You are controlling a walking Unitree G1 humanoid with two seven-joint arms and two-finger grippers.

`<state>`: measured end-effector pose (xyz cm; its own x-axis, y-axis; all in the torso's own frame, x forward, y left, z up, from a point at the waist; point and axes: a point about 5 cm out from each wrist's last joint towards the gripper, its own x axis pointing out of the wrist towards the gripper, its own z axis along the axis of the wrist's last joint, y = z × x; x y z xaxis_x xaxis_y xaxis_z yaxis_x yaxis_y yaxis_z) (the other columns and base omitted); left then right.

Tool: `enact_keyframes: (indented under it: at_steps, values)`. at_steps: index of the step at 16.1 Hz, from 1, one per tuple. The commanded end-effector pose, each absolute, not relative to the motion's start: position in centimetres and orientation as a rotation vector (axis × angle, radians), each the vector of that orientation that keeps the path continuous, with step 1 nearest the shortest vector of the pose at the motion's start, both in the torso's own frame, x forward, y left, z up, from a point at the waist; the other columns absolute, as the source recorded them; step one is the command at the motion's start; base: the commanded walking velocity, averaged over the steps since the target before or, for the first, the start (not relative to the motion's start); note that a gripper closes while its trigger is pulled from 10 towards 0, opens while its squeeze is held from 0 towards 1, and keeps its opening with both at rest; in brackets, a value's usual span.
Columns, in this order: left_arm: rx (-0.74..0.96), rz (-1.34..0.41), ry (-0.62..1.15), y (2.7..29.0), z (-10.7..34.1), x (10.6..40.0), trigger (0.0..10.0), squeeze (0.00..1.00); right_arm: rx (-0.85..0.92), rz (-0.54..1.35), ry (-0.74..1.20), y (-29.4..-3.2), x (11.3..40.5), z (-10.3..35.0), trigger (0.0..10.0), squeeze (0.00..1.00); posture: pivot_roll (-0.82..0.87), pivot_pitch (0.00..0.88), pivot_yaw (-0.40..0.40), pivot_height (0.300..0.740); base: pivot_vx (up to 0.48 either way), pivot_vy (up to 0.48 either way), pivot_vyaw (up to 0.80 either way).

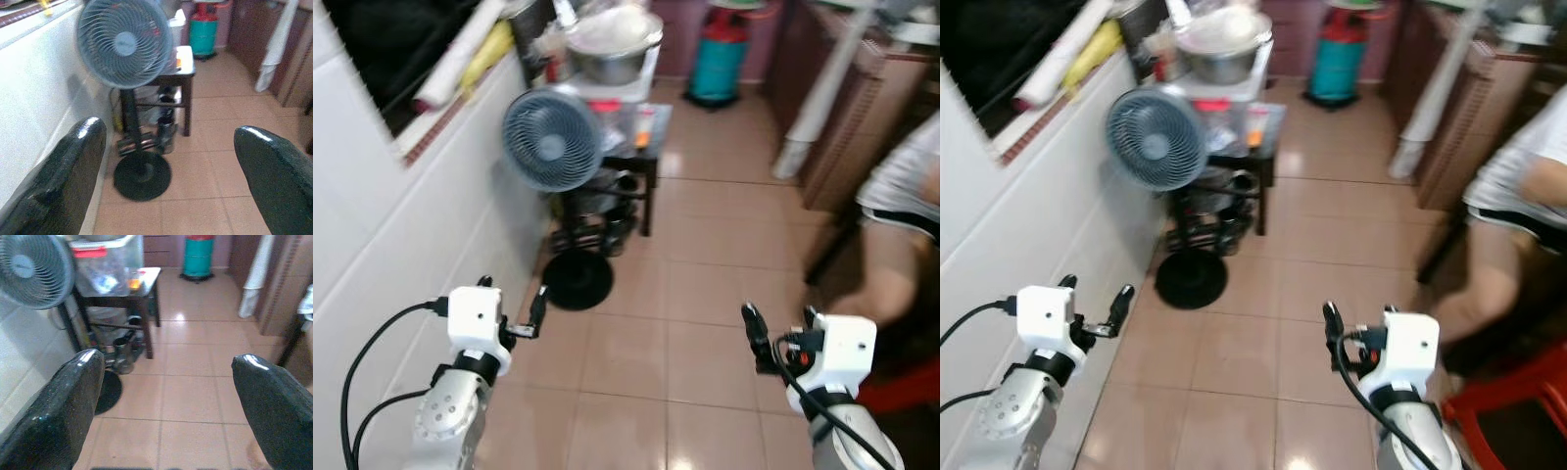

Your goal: Setting the table

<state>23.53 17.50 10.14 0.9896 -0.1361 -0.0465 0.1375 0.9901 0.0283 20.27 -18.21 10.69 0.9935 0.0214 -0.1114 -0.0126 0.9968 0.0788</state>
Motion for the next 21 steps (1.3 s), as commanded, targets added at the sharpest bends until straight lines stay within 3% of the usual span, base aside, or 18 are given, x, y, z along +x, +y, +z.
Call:
enact_keyframes:
  at_steps: [1,21]
  values:
    - [0.014,-0.157,0.052,17.3,10.2,23.7,10.0,0.0,0.077,-0.009,0.13,-18.5,20.1,10.4,10.0,0.0,-0.01,0.052,0.009,0.74,0.0,0.0,-0.8]
    - [-0.089,-0.236,0.071,15.7,10.0,24.2,10.0,0.0,0.054,0.018,0.136,-18.0,20.7,10.3,10.0,0.0,-0.02,0.038,-0.012,0.74,0.0,0.0,-0.8]
